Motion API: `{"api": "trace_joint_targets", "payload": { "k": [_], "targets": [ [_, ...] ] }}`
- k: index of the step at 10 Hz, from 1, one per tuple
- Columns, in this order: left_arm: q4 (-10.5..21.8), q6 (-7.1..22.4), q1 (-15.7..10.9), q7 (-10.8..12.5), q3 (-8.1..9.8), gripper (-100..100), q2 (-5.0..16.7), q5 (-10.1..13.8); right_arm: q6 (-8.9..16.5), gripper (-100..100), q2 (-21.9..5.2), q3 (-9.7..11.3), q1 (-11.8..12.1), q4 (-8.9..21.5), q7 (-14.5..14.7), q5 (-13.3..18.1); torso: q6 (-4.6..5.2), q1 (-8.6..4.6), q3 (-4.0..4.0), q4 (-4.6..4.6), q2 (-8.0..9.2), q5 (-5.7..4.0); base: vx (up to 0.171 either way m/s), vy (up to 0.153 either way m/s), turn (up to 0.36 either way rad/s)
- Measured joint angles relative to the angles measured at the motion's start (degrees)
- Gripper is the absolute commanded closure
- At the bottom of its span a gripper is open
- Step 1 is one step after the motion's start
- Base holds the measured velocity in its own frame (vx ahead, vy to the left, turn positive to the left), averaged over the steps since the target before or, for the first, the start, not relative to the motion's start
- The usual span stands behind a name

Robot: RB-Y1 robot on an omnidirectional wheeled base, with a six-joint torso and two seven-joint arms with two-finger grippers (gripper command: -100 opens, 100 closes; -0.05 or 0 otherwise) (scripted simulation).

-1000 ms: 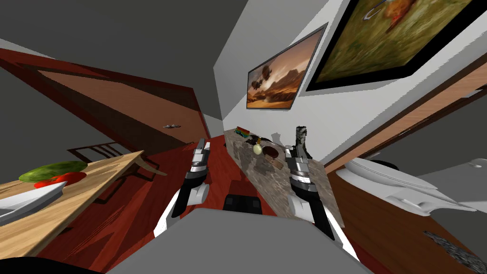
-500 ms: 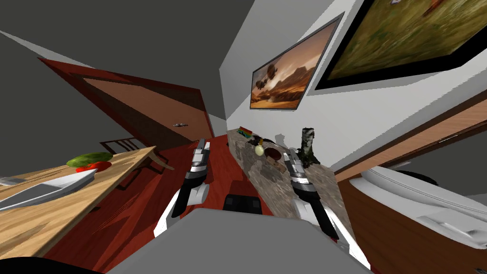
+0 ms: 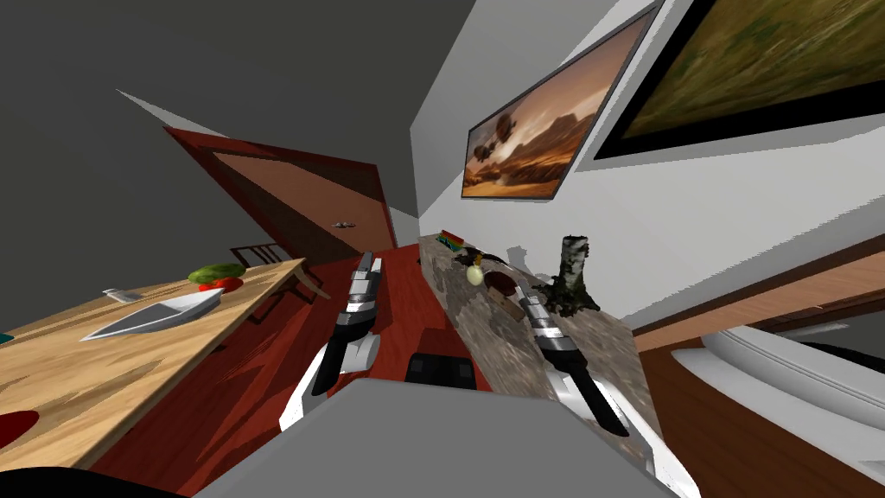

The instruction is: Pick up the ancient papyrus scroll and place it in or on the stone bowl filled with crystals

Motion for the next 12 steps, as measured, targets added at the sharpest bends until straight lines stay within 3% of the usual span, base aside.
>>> {"api": "trace_joint_targets", "payload": {
  "k": [4, 6, 12],
  "targets": [
    [0.0, 0.0, 0.0, 0.0, 0.00, 0, 0.0, 0.0, 0.8, -100, -4.8, 0.0, -0.8, 4.7, 1.1, 1.7, 0.00, 0.05, 0.02, 0.01, 0.04, 0.01, -0.013, -0.036, 0.131],
    [0.0, 0.0, 0.0, 0.0, 0.00, 0, 0.0, 0.0, 0.0, -100, -7.8, -0.1, -1.0, 8.8, 1.8, 2.8, 0.01, 0.04, 0.03, 0.01, 0.05, 0.00, -0.022, -0.034, 0.123],
    [0.0, 0.0, 0.0, 0.0, 0.00, 0, 0.0, 0.0, 0.6, -100, -16.7, 0.5, -0.6, 14.0, 3.1, 6.5, 0.02, 0.14, 0.06, 0.03, 0.09, 0.03, -0.030, -0.021, 0.109]
  ]
}}
